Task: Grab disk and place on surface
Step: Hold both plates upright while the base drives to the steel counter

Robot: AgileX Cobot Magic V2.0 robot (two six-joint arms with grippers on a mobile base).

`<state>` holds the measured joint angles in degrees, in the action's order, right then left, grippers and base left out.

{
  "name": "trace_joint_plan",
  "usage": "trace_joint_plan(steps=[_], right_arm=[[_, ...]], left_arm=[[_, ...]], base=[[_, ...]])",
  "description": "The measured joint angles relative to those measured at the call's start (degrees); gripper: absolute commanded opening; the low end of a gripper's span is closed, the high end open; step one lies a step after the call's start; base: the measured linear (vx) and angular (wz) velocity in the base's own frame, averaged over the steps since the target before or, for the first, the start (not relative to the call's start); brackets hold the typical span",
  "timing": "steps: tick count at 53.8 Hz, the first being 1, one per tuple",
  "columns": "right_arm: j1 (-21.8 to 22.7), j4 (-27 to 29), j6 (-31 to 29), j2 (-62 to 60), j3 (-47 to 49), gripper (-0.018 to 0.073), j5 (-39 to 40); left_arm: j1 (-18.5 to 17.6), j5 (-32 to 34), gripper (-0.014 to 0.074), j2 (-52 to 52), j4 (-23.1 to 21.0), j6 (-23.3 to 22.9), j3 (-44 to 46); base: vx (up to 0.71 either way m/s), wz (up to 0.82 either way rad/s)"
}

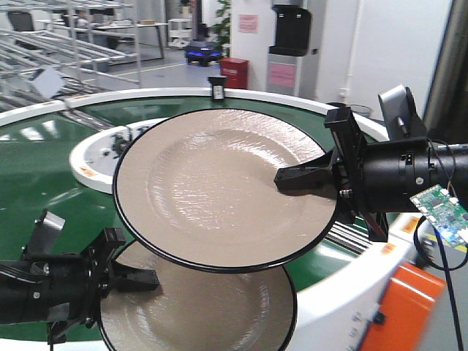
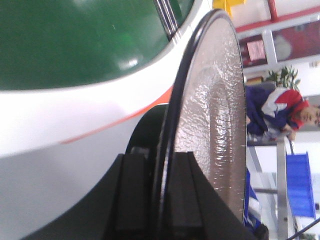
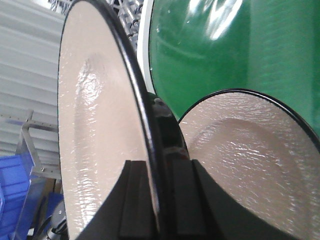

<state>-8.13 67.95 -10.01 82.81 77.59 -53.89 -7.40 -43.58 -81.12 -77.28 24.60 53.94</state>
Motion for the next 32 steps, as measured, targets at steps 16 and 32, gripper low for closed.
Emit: trace_joint_plan(steps=[16, 32], right_arm=[[0.00, -0.02, 0.00, 0.00, 0.00, -0.0008, 0.05], [0.00, -0.02, 0.00, 0.00, 0.00, -0.0008, 0.05]], left_arm=[[0.00, 0.00, -0.0001, 0.00, 0.00, 0.00, 0.00], [0.00, -0.05, -0.0001, 0.00, 0.00, 0.00, 0.00]], base=[[-0.19, -0.56], [-0.12, -0.69]])
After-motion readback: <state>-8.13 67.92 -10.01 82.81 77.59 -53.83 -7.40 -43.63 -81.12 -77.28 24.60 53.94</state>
